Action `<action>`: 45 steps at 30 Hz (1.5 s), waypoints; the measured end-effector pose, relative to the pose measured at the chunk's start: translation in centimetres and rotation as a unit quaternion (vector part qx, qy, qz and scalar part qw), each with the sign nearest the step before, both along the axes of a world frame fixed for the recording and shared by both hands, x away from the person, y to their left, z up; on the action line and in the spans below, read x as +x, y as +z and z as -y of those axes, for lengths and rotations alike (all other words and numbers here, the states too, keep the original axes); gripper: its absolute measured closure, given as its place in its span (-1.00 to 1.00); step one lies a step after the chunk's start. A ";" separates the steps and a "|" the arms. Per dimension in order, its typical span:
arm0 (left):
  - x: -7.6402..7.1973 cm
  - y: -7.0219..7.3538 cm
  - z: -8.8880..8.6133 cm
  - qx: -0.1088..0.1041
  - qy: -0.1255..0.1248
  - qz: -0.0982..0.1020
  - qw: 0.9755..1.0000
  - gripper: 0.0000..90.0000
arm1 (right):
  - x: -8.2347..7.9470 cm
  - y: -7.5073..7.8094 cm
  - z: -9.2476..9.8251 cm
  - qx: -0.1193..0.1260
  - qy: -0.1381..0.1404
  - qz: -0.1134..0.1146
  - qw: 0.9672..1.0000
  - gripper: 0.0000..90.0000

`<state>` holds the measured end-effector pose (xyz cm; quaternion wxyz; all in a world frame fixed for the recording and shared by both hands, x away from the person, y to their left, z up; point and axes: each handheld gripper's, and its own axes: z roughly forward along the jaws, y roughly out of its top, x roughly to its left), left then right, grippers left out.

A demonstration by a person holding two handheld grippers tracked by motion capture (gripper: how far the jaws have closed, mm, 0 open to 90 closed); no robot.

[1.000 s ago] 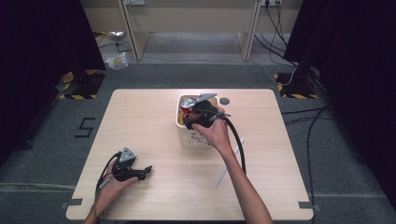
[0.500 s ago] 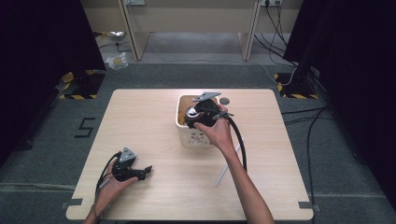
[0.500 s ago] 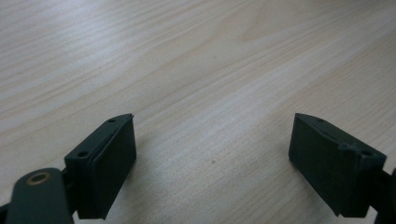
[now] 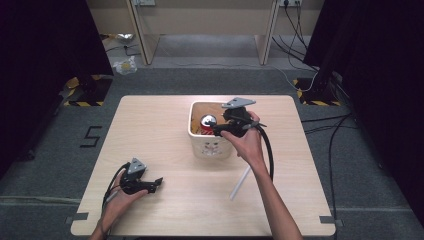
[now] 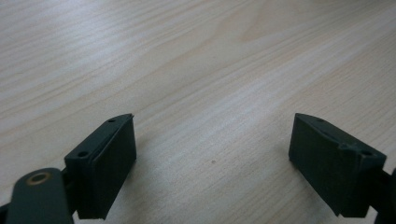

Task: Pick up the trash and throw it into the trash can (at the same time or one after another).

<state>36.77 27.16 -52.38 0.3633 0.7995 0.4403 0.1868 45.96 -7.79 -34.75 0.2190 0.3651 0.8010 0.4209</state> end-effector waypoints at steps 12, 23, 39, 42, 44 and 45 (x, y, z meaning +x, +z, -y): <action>0.0 0.0 0.0 0.000 0.000 0.000 1.000 -0.69 | -1.6 0.9 4.6 0.016 -0.044 0.009 0.999 -0.42; 0.0 0.0 0.0 0.000 0.000 0.000 1.000 -0.69 | -2.5 -0.6 7.2 0.009 -0.060 0.002 0.998 -0.42; 0.0 0.0 0.0 0.000 0.000 0.000 1.000 -0.69 | -3.9 -4.1 9.1 -0.001 -0.078 -0.019 0.997 -0.42; 0.0 0.0 0.0 0.000 0.000 0.000 1.000 -0.69 | -4.2 -4.7 8.9 -0.024 -0.072 -0.020 0.997 -0.42; 0.0 0.0 0.0 0.000 0.000 0.000 1.000 -0.69 | -4.5 -4.9 8.7 -0.040 -0.074 -0.016 0.996 -0.42; 0.0 0.0 0.0 0.000 0.000 0.000 1.000 -0.69 | -4.7 -4.9 8.5 -0.043 -0.073 -0.016 0.996 -0.42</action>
